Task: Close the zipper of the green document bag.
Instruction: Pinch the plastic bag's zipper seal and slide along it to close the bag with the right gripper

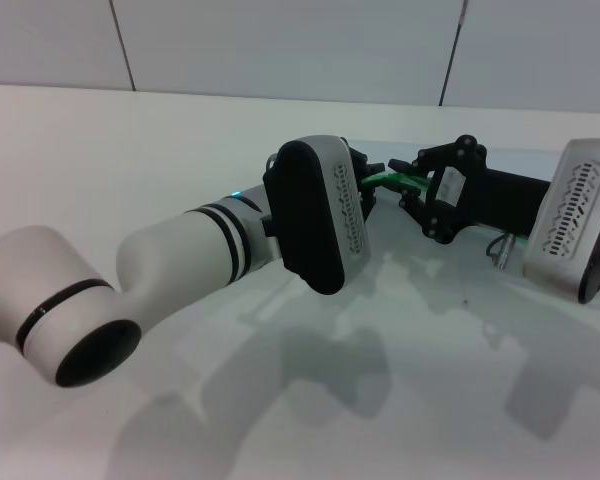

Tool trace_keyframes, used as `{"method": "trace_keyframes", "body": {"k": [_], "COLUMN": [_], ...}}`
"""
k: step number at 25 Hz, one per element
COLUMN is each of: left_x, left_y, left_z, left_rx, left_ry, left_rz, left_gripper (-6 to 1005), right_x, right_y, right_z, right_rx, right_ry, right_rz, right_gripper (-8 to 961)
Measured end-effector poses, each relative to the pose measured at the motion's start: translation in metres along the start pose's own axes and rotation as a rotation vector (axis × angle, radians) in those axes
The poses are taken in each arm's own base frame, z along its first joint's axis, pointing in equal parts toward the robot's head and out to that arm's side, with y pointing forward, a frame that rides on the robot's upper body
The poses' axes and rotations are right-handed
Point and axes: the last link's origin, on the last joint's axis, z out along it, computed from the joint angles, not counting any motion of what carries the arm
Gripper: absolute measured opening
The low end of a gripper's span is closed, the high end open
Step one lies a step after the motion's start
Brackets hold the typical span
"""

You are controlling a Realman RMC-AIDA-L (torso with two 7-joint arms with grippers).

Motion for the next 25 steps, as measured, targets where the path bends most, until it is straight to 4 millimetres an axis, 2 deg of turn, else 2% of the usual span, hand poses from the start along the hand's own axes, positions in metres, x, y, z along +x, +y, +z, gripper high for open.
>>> {"method": "trace_keyframes", "body": {"k": [19, 25], "left_x": [0.0000, 0.0001], "left_y": [-0.0007, -0.0005], "left_z": [0.0010, 0.0011], "left_rx": [-0.001, -0.001], "left_ry": [-0.001, -0.001], "left_rz": [0.004, 0.005], "left_gripper": [143, 146], "right_x": [0.0014, 0.0053], "right_y": [0.0010, -0.0003], "right_z": [0.0009, 0.0005], "right_rx": [0.000, 0.014], "right_ry": [0.005, 0.026], "right_rz": [0.008, 0.013], "right_gripper": [144, 96]}}
